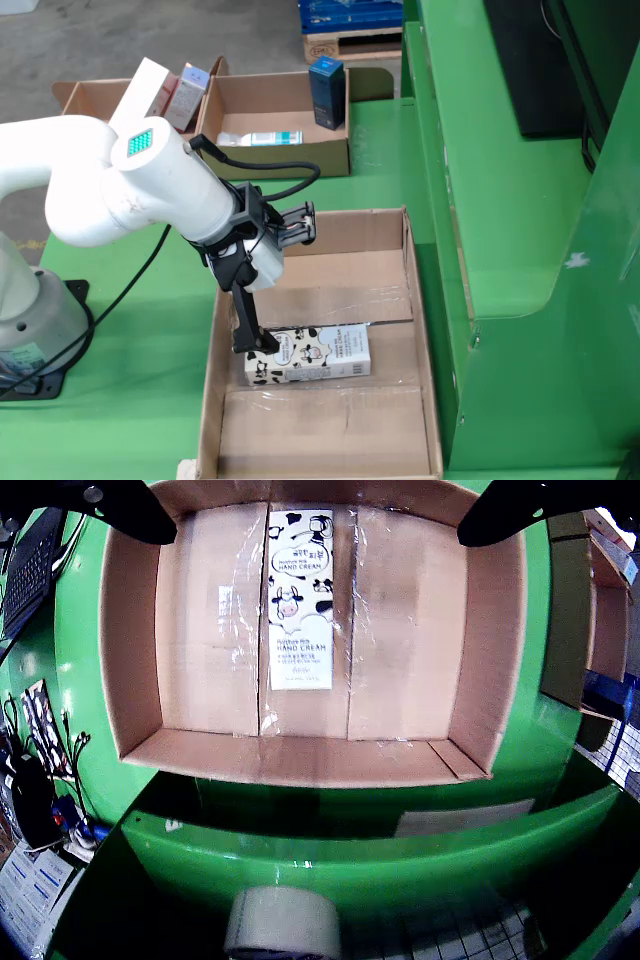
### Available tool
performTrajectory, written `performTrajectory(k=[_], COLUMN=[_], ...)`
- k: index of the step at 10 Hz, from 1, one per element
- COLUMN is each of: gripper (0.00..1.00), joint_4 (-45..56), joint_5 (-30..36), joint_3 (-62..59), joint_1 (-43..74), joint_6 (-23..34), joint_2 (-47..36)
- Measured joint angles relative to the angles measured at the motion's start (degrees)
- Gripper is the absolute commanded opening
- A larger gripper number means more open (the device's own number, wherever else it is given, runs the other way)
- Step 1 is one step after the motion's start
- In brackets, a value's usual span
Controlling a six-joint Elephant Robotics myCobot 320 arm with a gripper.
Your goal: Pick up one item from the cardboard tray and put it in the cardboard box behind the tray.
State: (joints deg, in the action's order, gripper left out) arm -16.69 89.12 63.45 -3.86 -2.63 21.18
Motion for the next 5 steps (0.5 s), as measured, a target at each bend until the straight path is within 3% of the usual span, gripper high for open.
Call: performTrajectory(k=[5], gripper=[1.00], joint_4=[-2.0], joint_5=[-0.7], joint_3=[-1.1], joint_1=[0.3], joint_6=[-0.4], joint_2=[5.6])
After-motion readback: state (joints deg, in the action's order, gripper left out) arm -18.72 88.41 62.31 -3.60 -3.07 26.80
